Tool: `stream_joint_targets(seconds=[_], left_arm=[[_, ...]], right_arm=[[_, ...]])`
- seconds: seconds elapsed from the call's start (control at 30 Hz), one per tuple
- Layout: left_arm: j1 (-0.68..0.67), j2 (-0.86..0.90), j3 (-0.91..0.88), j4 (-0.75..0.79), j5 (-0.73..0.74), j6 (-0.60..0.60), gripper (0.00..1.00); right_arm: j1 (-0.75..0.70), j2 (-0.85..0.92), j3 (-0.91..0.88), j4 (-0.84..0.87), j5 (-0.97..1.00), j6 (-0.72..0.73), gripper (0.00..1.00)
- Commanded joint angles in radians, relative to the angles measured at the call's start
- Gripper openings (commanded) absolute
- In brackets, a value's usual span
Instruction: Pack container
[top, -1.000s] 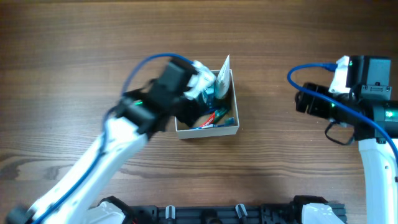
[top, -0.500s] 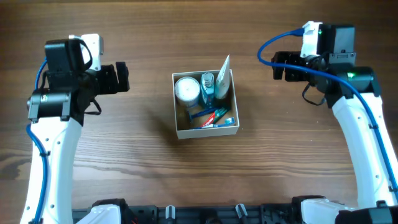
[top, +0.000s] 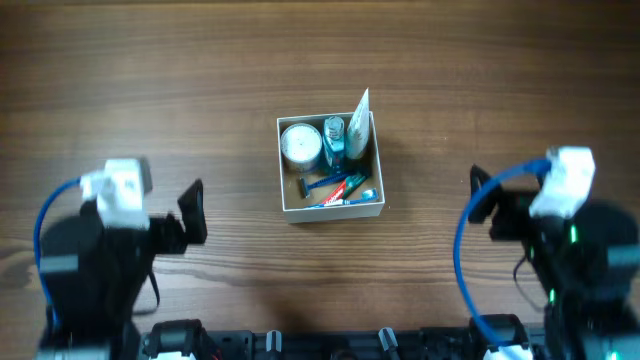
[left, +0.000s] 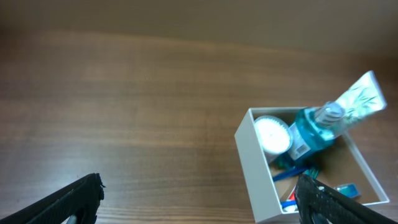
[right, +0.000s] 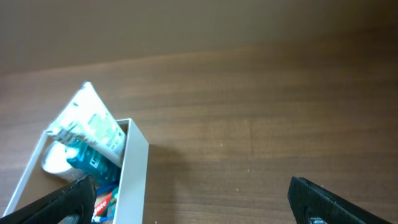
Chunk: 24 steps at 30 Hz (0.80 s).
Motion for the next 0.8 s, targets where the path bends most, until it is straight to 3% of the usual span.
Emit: stream_joint_targets(seconds=[0.0, 0.07, 0.23, 0.43, 0.63, 0.77], left_arm=[[0.005, -0.111, -0.055, -0.003, 0.043, -0.014, 1.00], [0.005, -0.149, -0.055, -0.005, 0.045, -0.013, 1.00], [0.005, -0.155, -0.055, -0.013, 0.045, -0.013, 1.00], [0.005, -0.155, -0.055, -0.019, 0.045, -0.013, 1.00], [0.005, -0.155, -0.055, -0.019, 0.045, -0.013, 1.00], [0.005, -0.155, -0.055, -0.019, 0.045, -0.013, 1.00]], right_arm=[[0.005, -0.153, -0.119, -0.013, 0.016, 0.024, 1.00], [0.005, -0.195, -0.161, -0.048, -0.039, 0.063, 1.00], [0.005, -0.190, -0.180, -0.079, -0.096, 0.396, 1.00], [0.005, -0.190, -0.180, -0.085, -0.096, 0.570, 1.00], [0.005, -0.191, -0.180, -0.120, 0.080, 0.535, 1.00], [0.004, -0.211, -0.180, -0.106, 0.089, 0.254, 1.00]])
